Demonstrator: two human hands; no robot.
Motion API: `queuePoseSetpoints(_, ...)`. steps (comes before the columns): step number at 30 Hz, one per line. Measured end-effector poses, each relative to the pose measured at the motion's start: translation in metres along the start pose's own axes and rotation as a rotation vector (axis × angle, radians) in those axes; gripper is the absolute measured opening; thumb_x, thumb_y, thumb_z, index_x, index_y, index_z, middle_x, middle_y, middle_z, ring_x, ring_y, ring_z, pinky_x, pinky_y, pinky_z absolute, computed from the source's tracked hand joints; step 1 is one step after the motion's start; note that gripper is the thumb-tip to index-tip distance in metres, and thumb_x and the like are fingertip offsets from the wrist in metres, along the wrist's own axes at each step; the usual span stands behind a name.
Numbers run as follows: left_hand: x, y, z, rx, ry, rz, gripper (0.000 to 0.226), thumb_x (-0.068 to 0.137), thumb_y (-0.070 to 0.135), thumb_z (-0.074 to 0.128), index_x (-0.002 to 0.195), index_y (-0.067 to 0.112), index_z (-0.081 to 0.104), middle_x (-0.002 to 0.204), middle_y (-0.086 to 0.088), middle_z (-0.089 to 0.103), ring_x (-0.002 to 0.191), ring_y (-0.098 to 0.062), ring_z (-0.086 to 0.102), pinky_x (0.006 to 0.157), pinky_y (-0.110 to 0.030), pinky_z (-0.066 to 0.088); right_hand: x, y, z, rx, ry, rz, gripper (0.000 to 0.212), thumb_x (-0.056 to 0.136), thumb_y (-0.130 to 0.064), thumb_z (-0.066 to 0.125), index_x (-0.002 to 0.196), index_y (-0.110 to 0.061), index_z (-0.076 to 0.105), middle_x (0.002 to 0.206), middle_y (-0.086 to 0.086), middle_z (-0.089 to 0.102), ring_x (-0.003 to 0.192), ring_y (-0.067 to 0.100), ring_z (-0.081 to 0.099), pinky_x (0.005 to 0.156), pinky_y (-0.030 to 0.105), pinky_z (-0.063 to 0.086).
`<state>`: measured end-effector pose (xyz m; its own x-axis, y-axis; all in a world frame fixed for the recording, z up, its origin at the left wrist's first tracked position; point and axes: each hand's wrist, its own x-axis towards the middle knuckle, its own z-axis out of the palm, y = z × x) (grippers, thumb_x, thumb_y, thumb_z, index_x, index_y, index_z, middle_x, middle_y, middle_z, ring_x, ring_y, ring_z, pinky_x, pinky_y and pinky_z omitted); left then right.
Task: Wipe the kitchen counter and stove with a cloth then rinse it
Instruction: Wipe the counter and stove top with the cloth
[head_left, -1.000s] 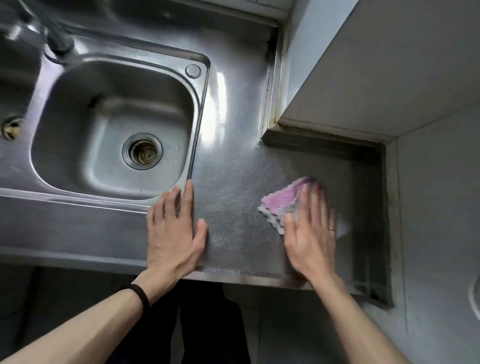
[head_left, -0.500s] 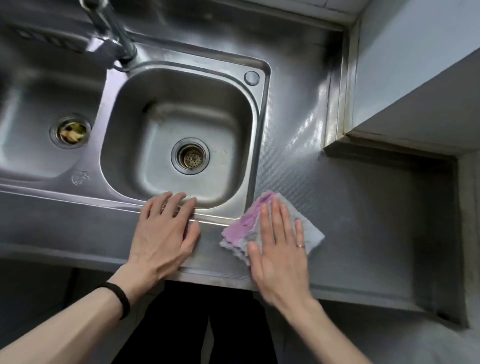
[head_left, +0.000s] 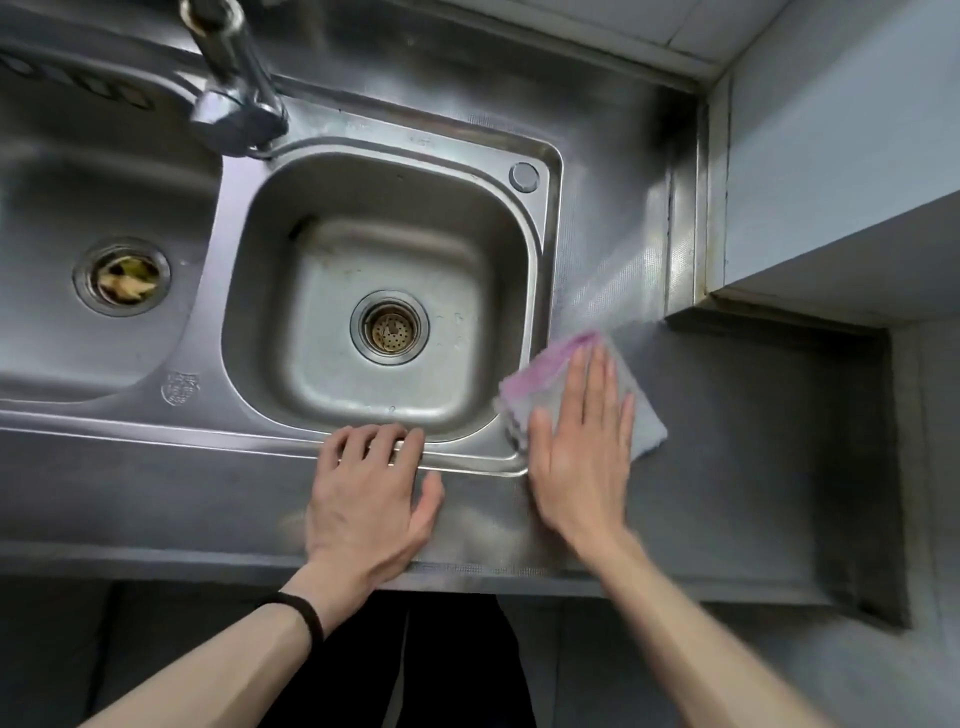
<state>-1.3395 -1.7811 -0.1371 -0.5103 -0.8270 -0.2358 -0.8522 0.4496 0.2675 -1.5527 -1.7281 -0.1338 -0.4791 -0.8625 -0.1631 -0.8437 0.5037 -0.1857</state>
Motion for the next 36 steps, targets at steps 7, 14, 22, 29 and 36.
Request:
queuePoseSetpoints(7,0.000,0.000,0.000,-0.030,-0.009,-0.001,0.043,0.092,0.044,0.049,0.118,0.016,0.070,0.111,-0.005,0.069,0.108,-0.031,0.062,0.107,-0.049,0.041,-0.132,-0.003,0.018,-0.022,-0.080,-0.012,0.072,0.105,-0.040,0.028,0.166,-0.007,0.009,0.175,0.008,0.004,0.162,0.026,0.008,0.129,0.048,0.003)
queuePoseSetpoints(14,0.002,0.001,-0.003,-0.025,-0.013,-0.017,0.044,0.089,0.042,0.052,0.117,0.014,0.072,0.113,-0.007,0.070,0.106,-0.033,0.064,0.104,-0.050,0.045,-0.041,0.011,0.006,-0.050,-0.078,-0.104,0.074,0.103,-0.043,0.026,0.164,-0.004,0.014,0.175,0.011,0.005,0.162,0.026,0.004,0.130,0.048,0.001)
queuePoseSetpoints(22,0.003,0.005,-0.001,-0.006,0.011,-0.045,0.047,0.084,0.042,0.053,0.116,0.015,0.075,0.112,-0.004,0.072,0.104,-0.032,0.067,0.103,-0.048,0.046,0.142,0.016,-0.023,-0.117,-0.020,-0.175,0.074,0.103,-0.045,0.024,0.167,-0.011,0.006,0.175,0.008,0.001,0.162,0.022,-0.001,0.130,0.044,-0.005)
queuePoseSetpoints(29,0.002,0.007,0.003,-0.032,0.085,-0.098,0.039,0.084,0.038,0.055,0.113,0.019,0.074,0.110,0.000,0.071,0.104,-0.027,0.065,0.104,-0.043,0.043,0.261,0.007,-0.034,-0.030,0.004,-0.230,0.075,0.104,-0.048,0.022,0.166,-0.009,0.004,0.175,0.012,0.002,0.162,0.026,0.001,0.130,0.049,-0.001)
queuePoseSetpoints(36,0.003,0.009,0.005,-0.064,0.070,-0.153,0.034,0.086,0.037,0.056,0.107,0.018,0.075,0.112,-0.001,0.072,0.103,-0.028,0.066,0.114,-0.046,0.041,0.299,-0.004,-0.037,-0.058,0.044,-0.412,0.072,0.104,-0.042,0.028,0.165,-0.006,0.016,0.173,0.016,0.015,0.159,0.033,0.015,0.129,0.053,0.009)
